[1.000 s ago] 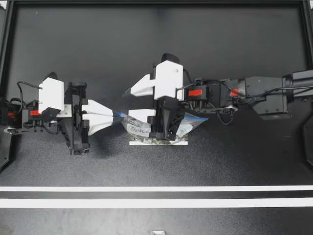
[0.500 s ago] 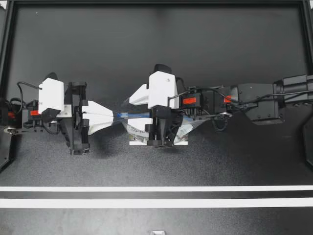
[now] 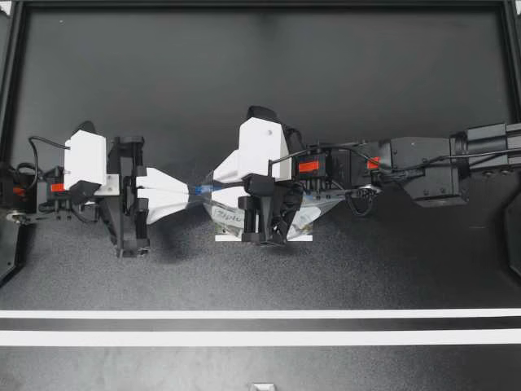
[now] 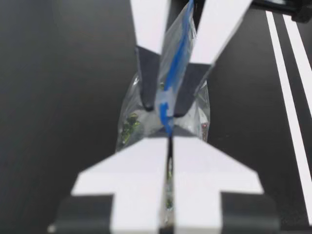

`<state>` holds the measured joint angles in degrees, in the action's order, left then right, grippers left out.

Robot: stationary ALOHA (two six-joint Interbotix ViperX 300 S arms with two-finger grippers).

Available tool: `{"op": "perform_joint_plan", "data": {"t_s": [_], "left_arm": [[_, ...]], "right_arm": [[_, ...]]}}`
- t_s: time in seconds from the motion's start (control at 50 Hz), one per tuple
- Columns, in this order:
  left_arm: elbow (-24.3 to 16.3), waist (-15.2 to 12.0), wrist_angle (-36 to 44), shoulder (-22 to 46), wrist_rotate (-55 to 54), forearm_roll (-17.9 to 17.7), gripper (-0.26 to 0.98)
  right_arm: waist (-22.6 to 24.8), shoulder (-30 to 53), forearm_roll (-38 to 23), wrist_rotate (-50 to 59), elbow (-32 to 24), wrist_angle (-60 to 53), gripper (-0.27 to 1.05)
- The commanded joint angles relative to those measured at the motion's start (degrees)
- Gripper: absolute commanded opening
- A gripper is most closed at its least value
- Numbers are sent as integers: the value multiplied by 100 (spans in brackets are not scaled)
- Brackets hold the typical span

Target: Slide open the ziploc bag.

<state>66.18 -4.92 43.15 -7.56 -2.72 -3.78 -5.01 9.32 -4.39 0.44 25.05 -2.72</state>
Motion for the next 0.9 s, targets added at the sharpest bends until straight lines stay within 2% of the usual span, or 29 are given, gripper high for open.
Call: {"op": "perform_joint_plan", "data": {"t_s": [0.0,0.18,0.42,0.88], "left_arm": [[-62,0,44,-70,9,-70,-18],[9,-62,62,-62,9,-281,-18],[79,-88,62,-53,9,-325,-18],[167,-88,62,-44,26,-325,-18]], "right_arm": [[18,-202,18,0,-132,62,3],[18,-343,9,-18,-132,615,-10],[18,-598,-9,-53,-18,1222,-12],[-132,-1793,-114,-70,1222,1723,-12]]}}
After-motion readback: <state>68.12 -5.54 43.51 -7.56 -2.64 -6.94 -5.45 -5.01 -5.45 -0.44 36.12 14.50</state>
